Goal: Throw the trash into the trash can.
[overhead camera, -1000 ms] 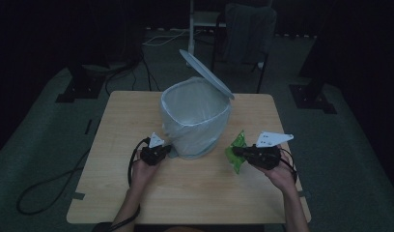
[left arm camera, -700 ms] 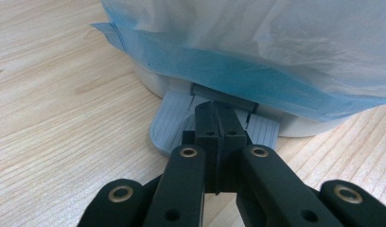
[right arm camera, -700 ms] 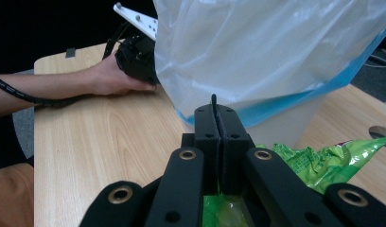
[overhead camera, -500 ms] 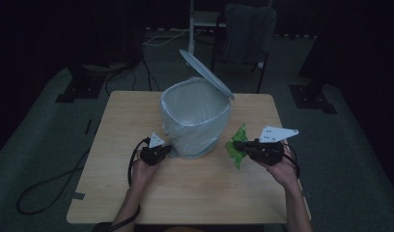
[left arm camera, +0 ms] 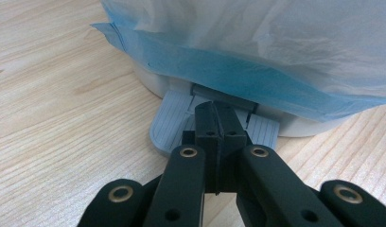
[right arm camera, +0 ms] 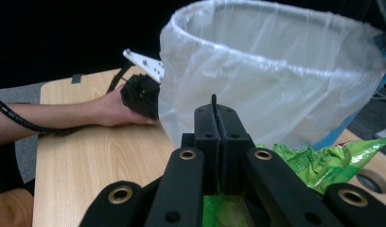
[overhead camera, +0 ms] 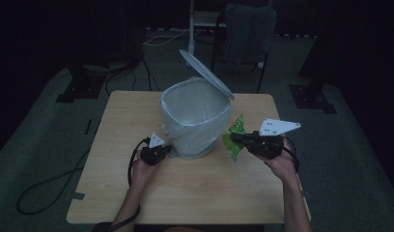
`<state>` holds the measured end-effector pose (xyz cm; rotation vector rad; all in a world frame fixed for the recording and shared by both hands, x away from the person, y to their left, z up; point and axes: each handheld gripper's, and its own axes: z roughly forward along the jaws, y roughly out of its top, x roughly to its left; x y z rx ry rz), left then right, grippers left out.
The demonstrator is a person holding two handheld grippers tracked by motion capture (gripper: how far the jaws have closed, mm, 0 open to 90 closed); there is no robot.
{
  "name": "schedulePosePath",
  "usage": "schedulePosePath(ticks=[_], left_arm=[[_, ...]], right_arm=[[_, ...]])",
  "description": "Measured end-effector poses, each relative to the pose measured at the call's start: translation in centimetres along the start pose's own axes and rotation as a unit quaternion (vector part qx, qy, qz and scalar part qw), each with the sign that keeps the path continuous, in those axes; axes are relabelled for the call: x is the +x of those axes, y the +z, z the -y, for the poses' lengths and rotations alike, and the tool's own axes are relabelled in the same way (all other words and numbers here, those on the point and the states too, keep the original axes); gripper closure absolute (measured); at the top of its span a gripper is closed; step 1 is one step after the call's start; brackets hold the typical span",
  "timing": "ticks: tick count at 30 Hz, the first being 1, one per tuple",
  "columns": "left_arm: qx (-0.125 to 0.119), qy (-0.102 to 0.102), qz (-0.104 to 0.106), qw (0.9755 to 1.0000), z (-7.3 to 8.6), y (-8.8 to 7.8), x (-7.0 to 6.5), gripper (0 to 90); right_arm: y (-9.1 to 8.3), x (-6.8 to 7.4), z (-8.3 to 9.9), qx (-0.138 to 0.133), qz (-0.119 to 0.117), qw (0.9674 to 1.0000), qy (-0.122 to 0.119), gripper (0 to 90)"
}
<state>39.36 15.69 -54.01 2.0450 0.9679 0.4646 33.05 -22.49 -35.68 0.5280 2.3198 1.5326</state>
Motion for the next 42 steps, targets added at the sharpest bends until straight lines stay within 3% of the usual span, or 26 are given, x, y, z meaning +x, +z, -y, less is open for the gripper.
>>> schedulePosePath(ticks=[13, 25, 42], left_arm=[[0.001, 0.0, 0.001, 1.0, 0.0, 0.0, 0.0, 90.0], [0.001, 0.0, 0.001, 1.0, 0.0, 0.0, 0.0, 90.0], [0.0, 0.0, 0.001, 1.0, 0.0, 0.0, 0.0, 90.0]], right_arm=[[-0.7, 0.2, -1.6, -0.016, 0.0, 0.9998, -0.013, 88.1], [-1.6, 1.6, -2.9, -0.026, 0.004, 0.999, -0.036, 88.1], [-1.4, 2.9, -4.0, -0.032, -0.02, 0.998, -0.051, 88.1]])
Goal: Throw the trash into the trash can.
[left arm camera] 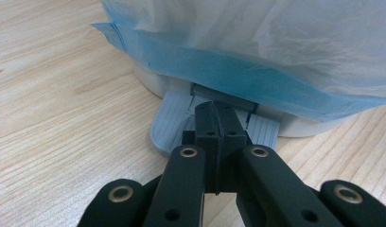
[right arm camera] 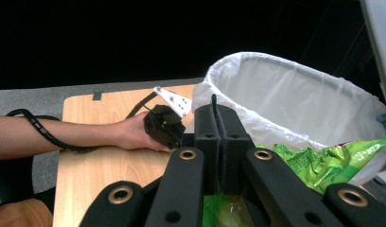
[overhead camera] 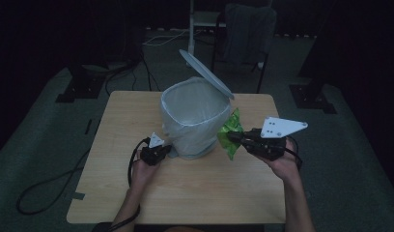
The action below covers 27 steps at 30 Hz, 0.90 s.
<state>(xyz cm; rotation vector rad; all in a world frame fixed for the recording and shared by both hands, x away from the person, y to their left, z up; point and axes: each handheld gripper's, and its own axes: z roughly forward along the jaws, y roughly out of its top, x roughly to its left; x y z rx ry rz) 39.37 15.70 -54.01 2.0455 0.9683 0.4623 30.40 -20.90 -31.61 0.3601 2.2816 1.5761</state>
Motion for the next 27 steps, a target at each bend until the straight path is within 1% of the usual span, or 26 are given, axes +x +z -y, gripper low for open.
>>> schedulePosePath(ticks=[10, 15, 20, 27], left_arm=[[0.0, 0.0, 0.0, 1.0, 0.0, 0.0, 0.0, 90.0], [0.0, 0.0, 0.0, 1.0, 0.0, 0.0, 0.0, 90.0], [0.0, 0.0, 0.001, 1.0, 0.0, 0.0, 0.0, 90.0], [0.0, 0.0, 0.0, 1.0, 0.0, 0.0, 0.0, 90.0]], right_arm=[[0.4, 0.5, -0.9, -0.003, -0.007, 0.9999, -0.011, 88.1], [0.5, 0.3, -1.4, -0.009, -0.013, 0.9997, -0.018, 88.2], [0.9, 0.0, -1.9, -0.016, -0.022, 0.9995, -0.016, 88.2], [1.5, 0.1, -2.7, -0.019, -0.033, 0.9991, -0.021, 88.2]])
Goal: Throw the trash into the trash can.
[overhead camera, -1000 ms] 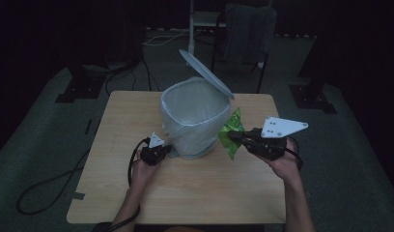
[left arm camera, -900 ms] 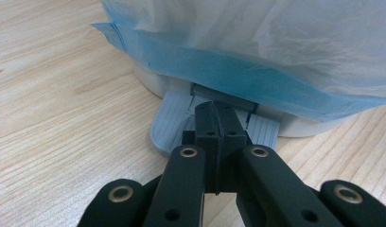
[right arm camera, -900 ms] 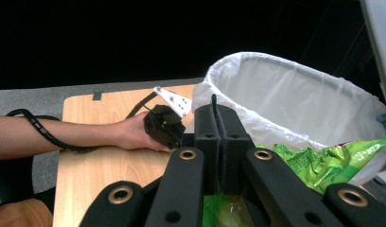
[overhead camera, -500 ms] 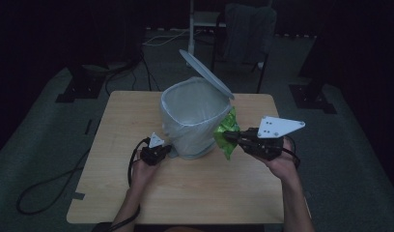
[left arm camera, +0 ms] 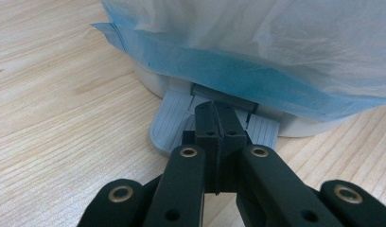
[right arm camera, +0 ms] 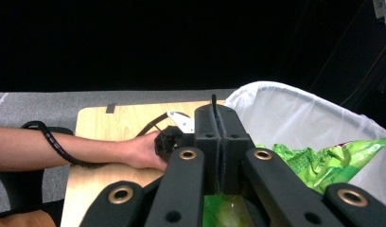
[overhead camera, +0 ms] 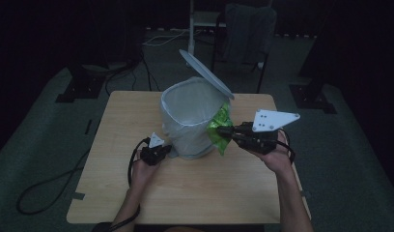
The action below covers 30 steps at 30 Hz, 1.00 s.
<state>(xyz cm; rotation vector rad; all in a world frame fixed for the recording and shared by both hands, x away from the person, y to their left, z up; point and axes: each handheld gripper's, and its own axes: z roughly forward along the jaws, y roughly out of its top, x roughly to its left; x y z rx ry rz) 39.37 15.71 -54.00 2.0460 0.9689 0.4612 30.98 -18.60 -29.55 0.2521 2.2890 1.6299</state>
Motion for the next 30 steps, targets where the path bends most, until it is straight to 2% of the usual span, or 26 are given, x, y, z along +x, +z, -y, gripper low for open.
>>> schedulePosePath(ticks=[17, 30], left_arm=[[-0.001, 0.0, 0.001, 1.0, 0.0, 0.0, 0.0, 90.0], [-0.002, -0.001, 0.0, 1.0, 0.0, 0.0, 0.0, 90.0]], right_arm=[[1.2, -0.2, -1.7, -0.008, -0.014, 0.9998, -0.011, 88.3], [2.7, -1.0, -2.9, -0.018, -0.023, 0.9995, -0.015, 88.2]])
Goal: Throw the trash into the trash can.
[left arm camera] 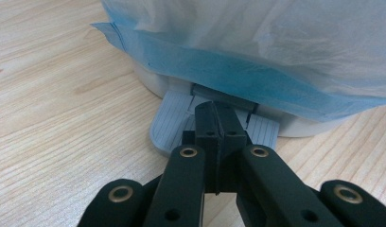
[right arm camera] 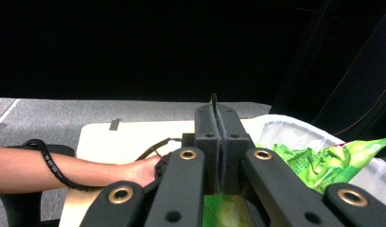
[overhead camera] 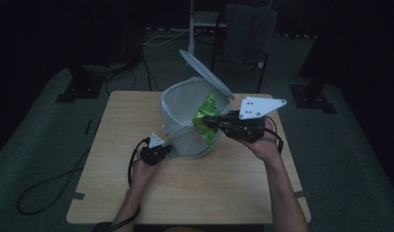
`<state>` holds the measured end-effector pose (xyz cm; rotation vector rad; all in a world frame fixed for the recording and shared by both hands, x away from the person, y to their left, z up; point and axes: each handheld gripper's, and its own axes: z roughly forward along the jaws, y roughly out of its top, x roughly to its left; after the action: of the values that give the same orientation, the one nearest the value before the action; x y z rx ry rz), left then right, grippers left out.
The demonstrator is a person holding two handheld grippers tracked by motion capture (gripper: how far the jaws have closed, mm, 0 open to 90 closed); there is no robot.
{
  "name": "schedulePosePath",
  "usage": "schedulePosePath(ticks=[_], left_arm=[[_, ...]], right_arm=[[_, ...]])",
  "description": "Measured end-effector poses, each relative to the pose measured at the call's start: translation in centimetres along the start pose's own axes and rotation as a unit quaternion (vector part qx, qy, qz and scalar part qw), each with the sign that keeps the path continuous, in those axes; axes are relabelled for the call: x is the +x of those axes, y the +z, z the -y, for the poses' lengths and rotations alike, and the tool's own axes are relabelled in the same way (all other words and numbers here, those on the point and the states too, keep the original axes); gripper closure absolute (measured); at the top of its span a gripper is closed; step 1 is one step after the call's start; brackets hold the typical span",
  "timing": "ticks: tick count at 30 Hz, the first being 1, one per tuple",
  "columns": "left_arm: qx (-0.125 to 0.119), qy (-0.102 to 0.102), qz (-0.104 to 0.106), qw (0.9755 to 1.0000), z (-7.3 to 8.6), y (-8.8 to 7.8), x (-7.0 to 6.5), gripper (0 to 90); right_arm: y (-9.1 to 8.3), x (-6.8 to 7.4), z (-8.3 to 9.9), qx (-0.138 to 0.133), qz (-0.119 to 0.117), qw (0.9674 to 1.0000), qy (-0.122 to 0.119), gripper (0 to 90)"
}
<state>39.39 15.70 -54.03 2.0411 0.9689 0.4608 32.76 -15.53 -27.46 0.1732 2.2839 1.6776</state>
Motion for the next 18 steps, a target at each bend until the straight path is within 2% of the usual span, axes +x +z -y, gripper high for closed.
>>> schedulePosePath(ticks=[18], left_arm=[[0.001, 0.001, 0.001, 1.0, 0.0, 0.0, 0.0, 90.0]], right_arm=[[1.9, -2.0, -1.3, 0.002, 0.002, 1.0, 0.006, 88.3]])
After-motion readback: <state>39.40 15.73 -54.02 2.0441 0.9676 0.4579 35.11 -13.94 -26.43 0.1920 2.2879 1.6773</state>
